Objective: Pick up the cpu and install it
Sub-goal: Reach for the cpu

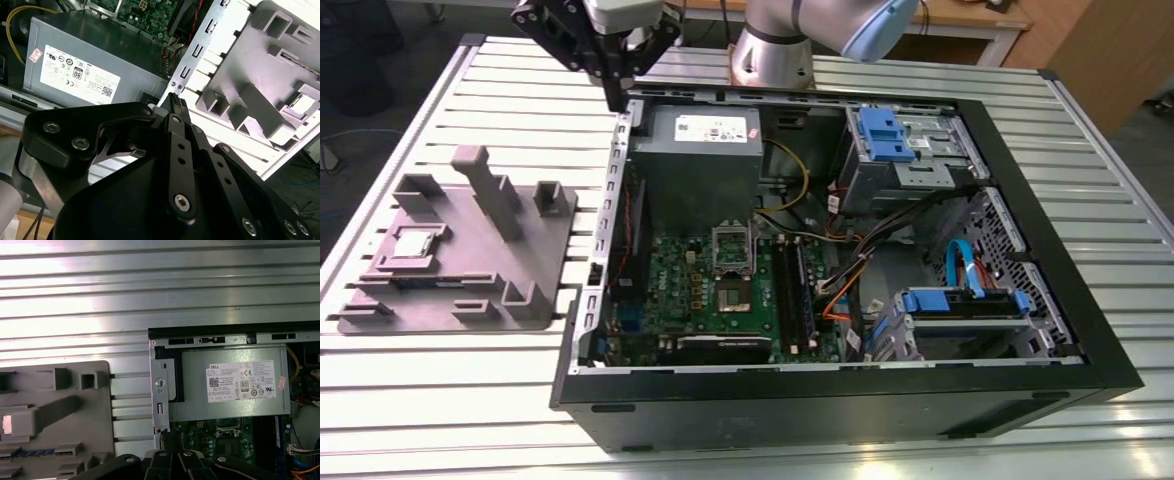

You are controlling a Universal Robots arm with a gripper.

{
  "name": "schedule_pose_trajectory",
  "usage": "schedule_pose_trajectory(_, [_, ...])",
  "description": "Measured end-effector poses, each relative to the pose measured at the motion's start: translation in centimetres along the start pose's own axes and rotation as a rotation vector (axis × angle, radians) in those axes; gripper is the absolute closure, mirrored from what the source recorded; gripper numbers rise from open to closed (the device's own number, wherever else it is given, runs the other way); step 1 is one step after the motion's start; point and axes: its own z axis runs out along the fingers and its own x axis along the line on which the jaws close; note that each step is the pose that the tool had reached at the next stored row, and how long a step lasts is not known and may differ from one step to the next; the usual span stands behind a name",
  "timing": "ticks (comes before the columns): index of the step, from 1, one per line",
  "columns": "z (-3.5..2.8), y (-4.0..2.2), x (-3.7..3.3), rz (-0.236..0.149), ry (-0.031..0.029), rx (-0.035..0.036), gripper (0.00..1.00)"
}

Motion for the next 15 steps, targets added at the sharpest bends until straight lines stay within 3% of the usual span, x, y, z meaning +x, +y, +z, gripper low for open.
schedule_pose_trajectory(15, [0.02,-0.05,0.68,0.0,0.0,0.0,0.9])
